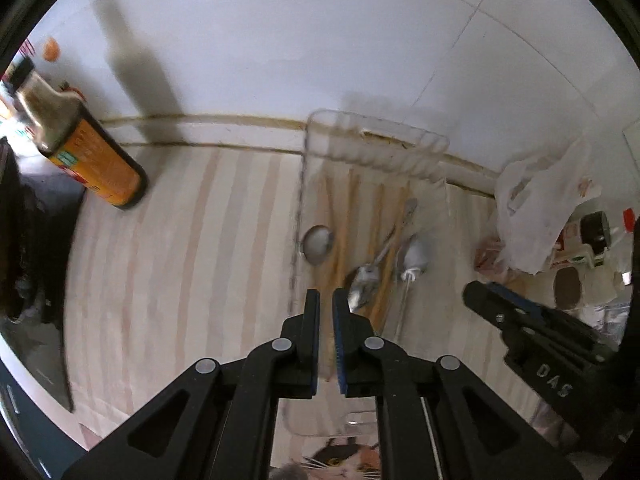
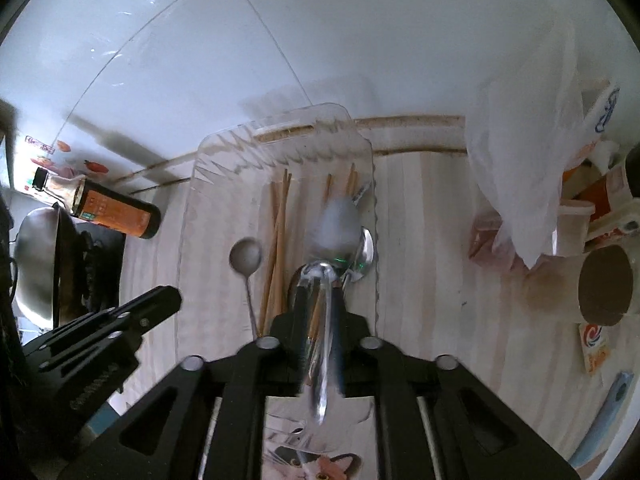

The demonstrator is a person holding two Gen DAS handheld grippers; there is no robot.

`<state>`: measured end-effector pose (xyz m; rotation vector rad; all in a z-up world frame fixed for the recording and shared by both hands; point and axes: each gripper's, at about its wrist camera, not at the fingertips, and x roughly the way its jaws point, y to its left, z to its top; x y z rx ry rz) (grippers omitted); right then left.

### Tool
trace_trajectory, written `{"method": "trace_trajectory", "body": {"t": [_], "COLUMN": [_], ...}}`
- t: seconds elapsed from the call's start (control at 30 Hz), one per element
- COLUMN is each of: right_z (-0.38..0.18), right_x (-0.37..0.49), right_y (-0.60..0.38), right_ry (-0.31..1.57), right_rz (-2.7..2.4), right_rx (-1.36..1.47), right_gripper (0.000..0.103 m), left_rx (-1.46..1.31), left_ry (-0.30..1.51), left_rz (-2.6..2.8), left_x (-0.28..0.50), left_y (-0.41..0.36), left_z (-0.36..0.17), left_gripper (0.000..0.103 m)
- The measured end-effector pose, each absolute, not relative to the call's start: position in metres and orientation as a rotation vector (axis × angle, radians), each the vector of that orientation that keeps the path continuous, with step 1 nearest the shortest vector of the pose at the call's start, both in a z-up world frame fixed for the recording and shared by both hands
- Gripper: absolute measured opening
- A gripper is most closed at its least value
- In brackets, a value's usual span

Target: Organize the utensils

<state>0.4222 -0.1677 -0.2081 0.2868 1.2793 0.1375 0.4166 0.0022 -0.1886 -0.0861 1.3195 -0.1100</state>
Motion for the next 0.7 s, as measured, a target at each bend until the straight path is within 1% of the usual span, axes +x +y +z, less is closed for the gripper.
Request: {"method": "trace_trajectory", "body": {"t": [0.03,0.07,0.1,0.13,0.17,0.2,0.23,0.27,0.3,0.33,0.37,0.4,0.43,0.47,0.5,0.53,0.6,0.7], "right_z": [-0.206,-0.205,-0.201,-0.198,-0.195,-0.193,-0.191,-0.189,-0.188,-0.187,-0.187,-0.187,-0.186,-0.185,-0.185,-0.184,-0.182,-0.177], "right_x": [0.419,0.419,0.415,0.409,0.404,0.399,0.394,0.386,0.38,0.371,0.364,0.358,0.353,0.346,0.338,0.333,0.32,0.304], "right_y": [-0.169,-0.169,-0.173,-0.174,-0.175,-0.176,-0.177,-0.179,-0.18,-0.18,-0.181,-0.181,-0.182,-0.183,-0.182,-0.181,-0.18,-0.184], "right_ry": [1.272,1.269,1.26,1.248,1.24,1.232,1.224,1.214,1.205,1.188,1.179,1.173,1.166,1.156,1.143,1.133,1.104,1.083], "right_rz": [0.129,0.125,0.115,0.099,0.083,0.069,0.056,0.031,0.012,-0.009,-0.029,-0.047,-0.062,-0.085,-0.118,-0.143,-0.18,-0.206], "right_rx": [0.279,0.273,0.266,0.249,0.234,0.216,0.202,0.179,0.157,0.132,0.116,0.103,0.09,0.069,0.032,0.006,-0.018,0.007], "right_gripper": [0.03,0.033,0.035,0.037,0.04,0.046,0.049,0.058,0.064,0.066,0.071,0.076,0.079,0.085,0.09,0.093,0.101,0.103], "left_rx": [-0.07,-0.055,-0.032,-0.017,0.007,0.025,0.052,0.085,0.093,0.096,0.094,0.093,0.096,0.101,0.11,0.122,0.129,0.122], "left_ry": [1.306,1.29,1.274,1.259,1.227,1.208,1.184,1.152,1.138,1.124,1.121,1.115,1.105,1.096,1.083,1.073,1.062,1.045], "left_rz": [-0.1,-0.083,-0.062,-0.046,-0.018,-0.002,0.023,0.051,0.062,0.067,0.069,0.071,0.071,0.071,0.075,0.078,0.069,0.056], "left_x": [0.415,0.411,0.407,0.404,0.397,0.394,0.388,0.379,0.376,0.368,0.364,0.359,0.354,0.351,0.347,0.342,0.334,0.324], "left_y": [0.003,0.005,0.006,0.008,0.01,0.012,0.013,0.014,0.015,0.017,0.018,0.019,0.02,0.02,0.02,0.02,0.019,0.02], "left_z": [-0.186,-0.183,-0.181,-0.179,-0.176,-0.176,-0.175,-0.173,-0.174,-0.174,-0.175,-0.176,-0.176,-0.176,-0.176,-0.175,-0.173,-0.169], "left_gripper": [0.008,0.013,0.024,0.032,0.056,0.074,0.077,0.077,0.077,0.078,0.082,0.091,0.095,0.101,0.102,0.102,0.103,0.103]}}
